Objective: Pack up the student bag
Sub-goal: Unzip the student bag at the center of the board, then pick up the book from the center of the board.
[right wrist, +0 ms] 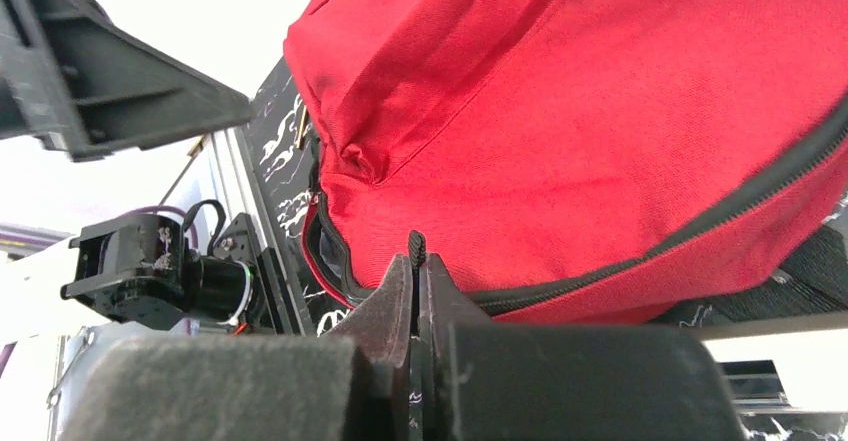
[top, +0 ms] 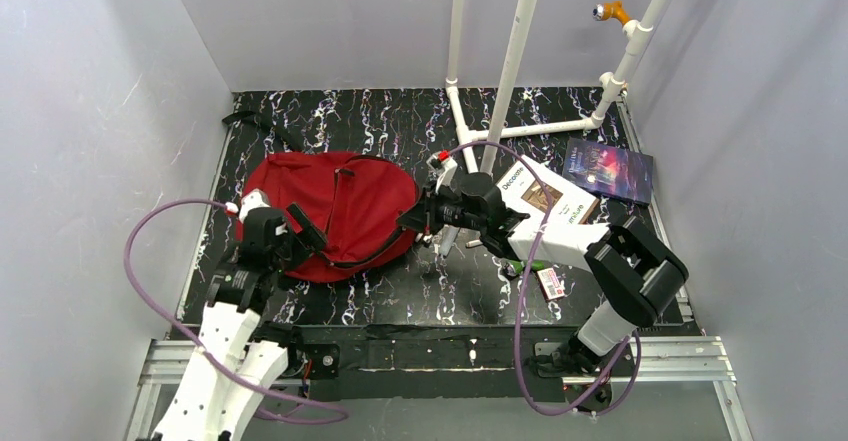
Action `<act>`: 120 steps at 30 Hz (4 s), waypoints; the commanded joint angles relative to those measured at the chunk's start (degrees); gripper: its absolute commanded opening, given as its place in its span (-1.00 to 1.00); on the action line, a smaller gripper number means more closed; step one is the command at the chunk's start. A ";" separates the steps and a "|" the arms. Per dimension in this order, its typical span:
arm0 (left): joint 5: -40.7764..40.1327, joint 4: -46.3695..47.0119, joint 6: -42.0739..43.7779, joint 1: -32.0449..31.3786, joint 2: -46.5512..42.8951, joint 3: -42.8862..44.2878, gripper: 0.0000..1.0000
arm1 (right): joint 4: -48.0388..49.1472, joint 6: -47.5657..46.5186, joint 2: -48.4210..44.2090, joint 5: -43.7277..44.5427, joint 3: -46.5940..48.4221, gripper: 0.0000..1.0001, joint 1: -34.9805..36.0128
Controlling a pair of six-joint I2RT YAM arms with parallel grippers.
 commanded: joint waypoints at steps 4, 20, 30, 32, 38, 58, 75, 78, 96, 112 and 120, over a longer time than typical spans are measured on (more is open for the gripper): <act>26.37 10.85 11.67 -0.14 -3.72 4.94 0.83 | 12.15 4.13 1.95 -7.81 2.75 -0.97 0.06; 37.09 9.17 28.26 -12.93 27.44 15.49 0.19 | 16.98 8.86 1.64 -10.48 2.82 -0.97 0.22; 13.14 0.50 26.42 -14.28 24.86 14.93 -1.00 | -4.34 5.15 -4.30 9.63 4.42 -0.97 0.40; 12.21 -0.42 27.60 -14.27 20.41 12.76 -1.00 | -10.15 1.97 -7.05 19.83 4.53 -0.97 0.42; 9.77 -2.30 30.68 -14.29 6.92 9.32 -1.00 | -13.37 -2.23 -5.08 24.73 7.25 -0.97 -3.30; 28.99 11.40 25.75 -16.23 22.47 16.04 0.51 | -3.93 -3.50 0.87 -3.36 15.20 -0.97 1.76; 23.82 0.54 32.41 -16.57 6.40 14.06 -1.00 | -15.37 -8.25 11.22 36.60 26.58 -0.97 0.22; 25.79 1.32 31.52 -16.57 5.78 14.87 -1.00 | -10.97 -12.09 16.77 27.80 32.38 -0.97 0.07; -0.33 0.60 31.29 -16.22 26.12 29.58 -1.00 | -54.74 -17.47 8.23 21.17 38.72 0.56 -0.25; -1.34 8.30 34.67 -16.13 28.04 21.52 -1.00 | -55.54 -0.18 -39.79 43.17 -8.67 0.93 -14.98; 1.52 8.95 34.14 -16.13 26.76 20.64 -1.00 | -53.39 3.36 -36.22 19.47 -7.53 0.73 -48.07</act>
